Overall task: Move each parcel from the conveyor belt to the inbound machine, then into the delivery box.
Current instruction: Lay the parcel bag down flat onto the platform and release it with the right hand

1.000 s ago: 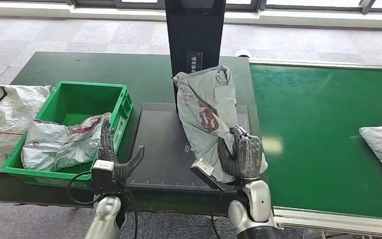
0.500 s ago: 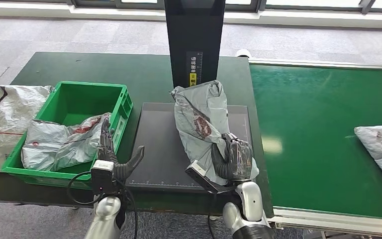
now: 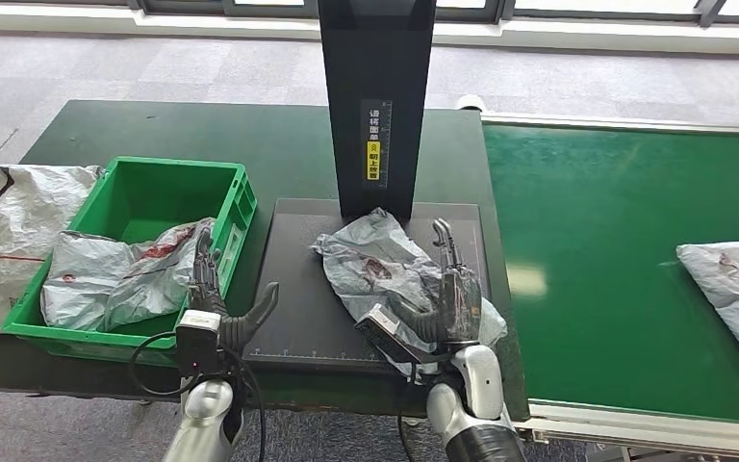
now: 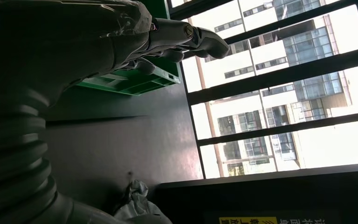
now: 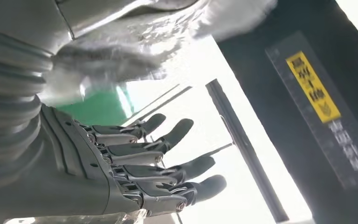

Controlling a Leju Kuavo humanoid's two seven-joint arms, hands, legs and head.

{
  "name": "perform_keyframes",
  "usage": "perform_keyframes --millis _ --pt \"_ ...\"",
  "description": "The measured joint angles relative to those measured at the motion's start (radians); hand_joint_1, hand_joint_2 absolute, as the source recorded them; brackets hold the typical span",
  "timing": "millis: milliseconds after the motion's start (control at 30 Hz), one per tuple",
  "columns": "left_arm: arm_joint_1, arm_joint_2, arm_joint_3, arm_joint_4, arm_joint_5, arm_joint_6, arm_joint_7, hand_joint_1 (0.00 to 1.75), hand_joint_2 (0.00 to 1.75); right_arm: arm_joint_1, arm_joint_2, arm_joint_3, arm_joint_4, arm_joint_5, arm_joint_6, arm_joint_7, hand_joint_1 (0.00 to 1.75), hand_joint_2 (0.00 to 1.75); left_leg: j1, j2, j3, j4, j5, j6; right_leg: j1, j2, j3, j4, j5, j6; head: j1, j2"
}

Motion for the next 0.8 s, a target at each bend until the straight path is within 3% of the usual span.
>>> perform_keyframes --millis 200,400,800 --pt "0.000 0.004 0.000 0.004 -0.001 0.008 0.000 0.00 1.75 0.022 -0.001 -0.041 -0.123 -0.072 -0.001 -0.080 0.00 1.75 0.000 0.000 0.000 0.000 0.000 0.000 0.000 0.000 0.000 0.000 0.000 0.000 0.000 0.000" --pt "-0.001 0.007 -0.001 0.014 -0.023 0.028 0.000 0.00 1.75 0.078 -0.008 -0.106 -0.424 -0.239 -0.004 -0.219 0.00 1.75 0.000 0.001 0.000 0.001 0.000 0.000 0.000 0.001 -0.001 0.000 0.000 0.000 0.000 0.000" --pt "-0.048 -0.003 -0.077 0.053 -0.118 0.001 0.000 0.00 1.75 0.161 -0.017 -0.186 -0.796 -0.347 -0.004 -0.289 0.00 1.75 -0.001 0.003 0.001 0.001 0.000 0.000 -0.001 0.003 -0.001 0.000 0.001 0.000 0.000 0.000"
